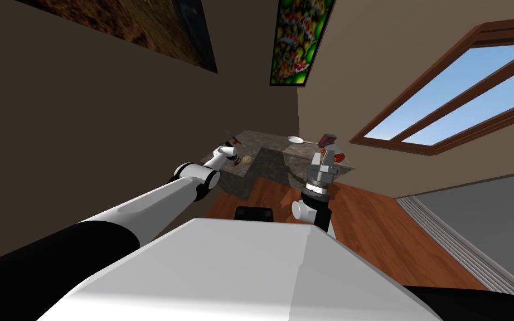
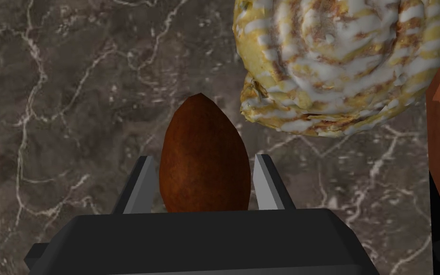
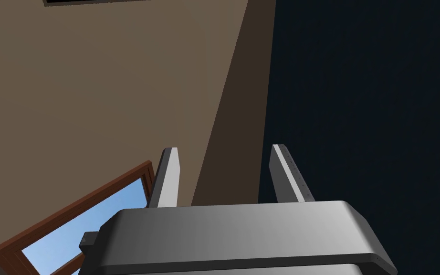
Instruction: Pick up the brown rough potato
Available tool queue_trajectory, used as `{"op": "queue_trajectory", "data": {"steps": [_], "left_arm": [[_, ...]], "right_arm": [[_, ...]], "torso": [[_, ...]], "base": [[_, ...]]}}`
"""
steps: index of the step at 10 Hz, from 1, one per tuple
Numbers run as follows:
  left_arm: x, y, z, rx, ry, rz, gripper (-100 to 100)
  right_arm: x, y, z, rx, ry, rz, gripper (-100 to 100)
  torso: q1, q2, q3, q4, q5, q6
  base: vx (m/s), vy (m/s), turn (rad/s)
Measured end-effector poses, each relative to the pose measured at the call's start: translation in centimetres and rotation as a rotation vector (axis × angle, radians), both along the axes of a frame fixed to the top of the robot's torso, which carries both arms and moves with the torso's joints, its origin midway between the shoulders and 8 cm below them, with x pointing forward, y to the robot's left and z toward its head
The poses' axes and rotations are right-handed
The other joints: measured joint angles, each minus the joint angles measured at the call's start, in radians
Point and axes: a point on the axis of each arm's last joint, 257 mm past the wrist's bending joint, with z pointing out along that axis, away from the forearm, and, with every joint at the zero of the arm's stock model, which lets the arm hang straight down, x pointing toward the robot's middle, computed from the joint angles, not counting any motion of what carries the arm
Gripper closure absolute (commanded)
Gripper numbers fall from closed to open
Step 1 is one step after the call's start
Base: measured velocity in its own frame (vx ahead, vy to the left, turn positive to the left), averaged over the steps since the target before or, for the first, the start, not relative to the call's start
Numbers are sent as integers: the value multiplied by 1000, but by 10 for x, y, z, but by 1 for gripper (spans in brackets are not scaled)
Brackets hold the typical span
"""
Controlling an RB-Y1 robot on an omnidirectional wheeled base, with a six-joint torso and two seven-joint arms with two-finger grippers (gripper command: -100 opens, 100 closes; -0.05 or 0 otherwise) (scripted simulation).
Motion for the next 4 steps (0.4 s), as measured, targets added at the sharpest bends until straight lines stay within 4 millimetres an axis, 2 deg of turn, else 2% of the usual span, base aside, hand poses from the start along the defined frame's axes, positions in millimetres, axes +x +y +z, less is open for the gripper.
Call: {"op": "queue_trajectory", "data": {"steps": [1, 3, 4], "left_arm": [[1, -1, 0, 0, 0, 0, 100], [4, -17, 7, 1, 3, -6, 100], [4, -18, 7, 1, 2, -6, 0]], "right_arm": [[0, 0, 0, 0, 0, 0, 0], [0, 0, 0, 0, 0, 0, 0], [0, 0, 0, 0, 0, 0, 0]], "torso": [[-2, 0, 0, 0, 0, 0], [1, 1, 1, 0, 0, 0], [-1, 0, 0, 0, 0, 0]], "base": [[-38, 50, 50], [-23, 52, 10], [-3, 5, 1]]}}
